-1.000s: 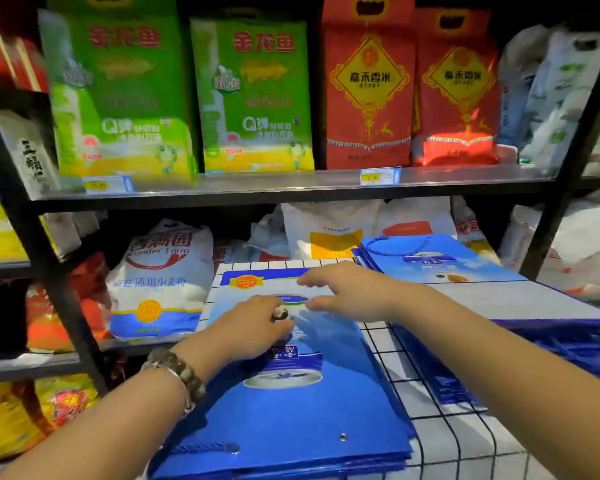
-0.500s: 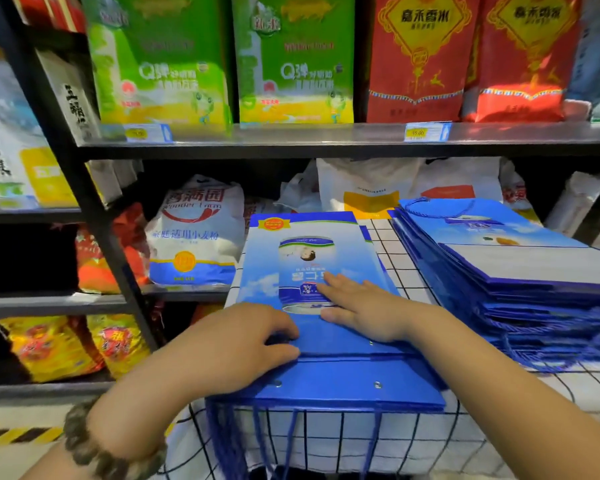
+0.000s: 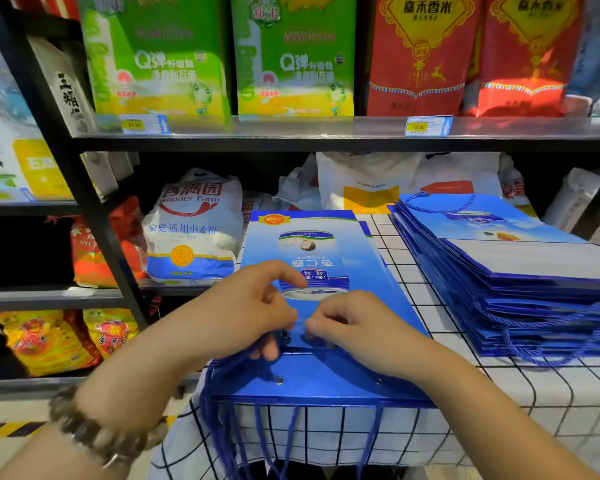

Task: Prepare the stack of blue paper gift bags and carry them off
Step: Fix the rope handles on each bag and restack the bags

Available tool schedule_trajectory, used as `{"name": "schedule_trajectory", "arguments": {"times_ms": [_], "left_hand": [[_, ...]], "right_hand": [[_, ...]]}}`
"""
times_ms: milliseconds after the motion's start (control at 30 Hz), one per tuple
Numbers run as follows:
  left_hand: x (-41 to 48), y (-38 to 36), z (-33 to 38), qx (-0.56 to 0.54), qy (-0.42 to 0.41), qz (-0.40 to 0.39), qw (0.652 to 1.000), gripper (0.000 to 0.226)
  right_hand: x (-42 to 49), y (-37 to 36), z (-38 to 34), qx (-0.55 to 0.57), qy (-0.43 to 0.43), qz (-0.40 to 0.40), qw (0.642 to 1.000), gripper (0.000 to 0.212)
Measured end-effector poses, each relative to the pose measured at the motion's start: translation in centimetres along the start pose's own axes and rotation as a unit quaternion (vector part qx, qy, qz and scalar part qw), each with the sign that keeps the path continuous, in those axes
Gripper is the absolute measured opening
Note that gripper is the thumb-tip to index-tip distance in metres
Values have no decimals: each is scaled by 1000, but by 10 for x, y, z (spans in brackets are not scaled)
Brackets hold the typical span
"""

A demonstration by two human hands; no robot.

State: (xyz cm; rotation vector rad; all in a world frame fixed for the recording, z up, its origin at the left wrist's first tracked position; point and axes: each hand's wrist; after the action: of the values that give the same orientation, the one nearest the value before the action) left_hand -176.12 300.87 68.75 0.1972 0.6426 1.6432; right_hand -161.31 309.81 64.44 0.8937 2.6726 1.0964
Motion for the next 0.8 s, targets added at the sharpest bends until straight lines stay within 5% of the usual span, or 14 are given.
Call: {"name": "schedule_trajectory", "arguments": {"times_ms": [167,400,567,800], "left_hand": [[6,-9,6,-310,68,-34,948,24],[8,-21,24,-641,71,-50,763,29],[15,-27,29,-673,66,-13,737,29],[20,-29,23,-648,70,-19,758,29]], "right_hand": [[-24,0,-20,226,-2,-83,971,32],[-32,-19,-32,215,-22,-69,974,12],[-31,-19,-38,254,-31,-16,967,15],[-26,-25,-31,306,-70,51,948,20]]}}
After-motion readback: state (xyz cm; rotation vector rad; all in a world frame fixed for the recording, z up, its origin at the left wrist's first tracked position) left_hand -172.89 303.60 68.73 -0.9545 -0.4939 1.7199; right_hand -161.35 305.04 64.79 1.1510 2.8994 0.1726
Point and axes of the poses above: each hand's wrist, its own x-axis towards the middle knuckle, its own y-axis out of the back of the hand, z = x × y, and after that the axes turned 6 degrees about y, right-handed
